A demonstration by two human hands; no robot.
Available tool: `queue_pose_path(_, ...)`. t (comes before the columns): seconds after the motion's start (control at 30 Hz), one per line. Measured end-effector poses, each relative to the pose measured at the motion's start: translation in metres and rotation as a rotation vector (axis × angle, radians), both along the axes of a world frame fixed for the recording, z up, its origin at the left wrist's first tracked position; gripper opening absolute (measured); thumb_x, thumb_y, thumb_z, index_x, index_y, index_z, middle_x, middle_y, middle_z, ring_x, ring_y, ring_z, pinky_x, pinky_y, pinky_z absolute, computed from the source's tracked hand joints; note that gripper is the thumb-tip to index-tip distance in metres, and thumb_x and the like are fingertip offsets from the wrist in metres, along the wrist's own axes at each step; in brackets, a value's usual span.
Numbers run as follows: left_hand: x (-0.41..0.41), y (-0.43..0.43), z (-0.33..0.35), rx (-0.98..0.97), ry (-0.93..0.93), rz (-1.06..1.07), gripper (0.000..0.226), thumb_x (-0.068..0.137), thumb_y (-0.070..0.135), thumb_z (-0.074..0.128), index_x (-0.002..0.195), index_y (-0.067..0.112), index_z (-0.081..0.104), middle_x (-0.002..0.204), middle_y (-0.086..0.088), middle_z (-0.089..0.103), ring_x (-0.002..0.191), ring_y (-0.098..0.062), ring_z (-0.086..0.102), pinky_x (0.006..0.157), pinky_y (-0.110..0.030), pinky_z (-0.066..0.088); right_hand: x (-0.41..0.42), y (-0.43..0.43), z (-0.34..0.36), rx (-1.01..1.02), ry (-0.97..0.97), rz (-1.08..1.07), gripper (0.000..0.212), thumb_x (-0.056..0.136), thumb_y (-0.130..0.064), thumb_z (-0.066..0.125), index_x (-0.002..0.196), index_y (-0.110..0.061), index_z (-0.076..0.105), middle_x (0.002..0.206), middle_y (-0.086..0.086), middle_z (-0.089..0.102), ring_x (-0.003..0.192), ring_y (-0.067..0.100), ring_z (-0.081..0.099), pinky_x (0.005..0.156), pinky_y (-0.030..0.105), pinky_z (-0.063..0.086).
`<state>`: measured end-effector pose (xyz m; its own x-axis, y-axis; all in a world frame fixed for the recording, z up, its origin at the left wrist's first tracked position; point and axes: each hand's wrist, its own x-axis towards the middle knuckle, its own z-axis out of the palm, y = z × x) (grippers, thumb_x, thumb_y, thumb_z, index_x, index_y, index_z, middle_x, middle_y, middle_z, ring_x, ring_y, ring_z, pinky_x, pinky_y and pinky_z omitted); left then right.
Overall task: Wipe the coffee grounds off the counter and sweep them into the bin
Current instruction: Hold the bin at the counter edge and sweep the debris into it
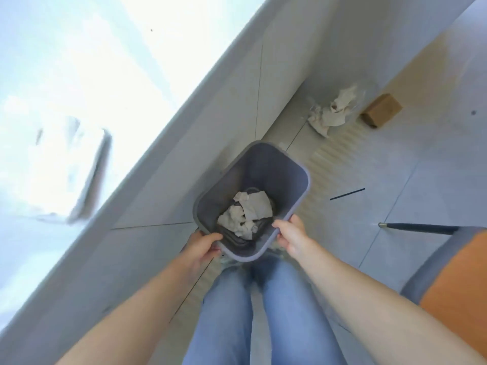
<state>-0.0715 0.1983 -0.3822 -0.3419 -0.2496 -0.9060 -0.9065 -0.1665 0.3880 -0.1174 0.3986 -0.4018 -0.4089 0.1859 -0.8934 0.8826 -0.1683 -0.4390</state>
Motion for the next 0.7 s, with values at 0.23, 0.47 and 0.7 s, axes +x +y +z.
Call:
queue_pose_path(0.23,0.0,-0.01,0.142,0.049,0.031,-0.009,0.014,0.082,0.008,0.068,0.079,0.006,0.055,0.07,-0.008,0.06,0.065,-0.015,0.06,0.046,-0.019,0.055,-0.005,-0.003,0.151,-0.054,0.056,-0.123,0.023,0.077,0.011,0.046,0.092,-0.006,0.048,0.075,0.009,0.044,0.062,0.019,0.042,0.051,0.029,0.036)
queue_pose_path(0.47,0.01,-0.016,0.204,0.122,0.105,-0.082,0.018,0.079,0.016,0.073,0.078,0.007,0.057,0.063,-0.006,0.064,0.061,-0.011,0.065,0.056,-0.02,0.055,0.007,-0.003,0.217,0.124,0.142,-0.097,0.014,0.078,0.002,0.052,0.081,-0.011,0.049,0.069,0.006,0.047,0.055,0.018,0.042,0.047,0.027,0.034)
queue_pose_path(0.7,0.023,-0.038,0.22,0.255,0.199,-0.105,0.042,0.076,0.031,0.076,0.101,0.0,0.062,0.095,-0.014,0.073,0.091,-0.018,0.069,0.077,-0.024,0.054,0.005,-0.022,0.241,0.326,0.346,0.031,0.005,0.082,-0.001,0.052,0.081,0.003,0.05,0.073,0.012,0.051,0.064,0.023,0.048,0.052,0.028,0.041)
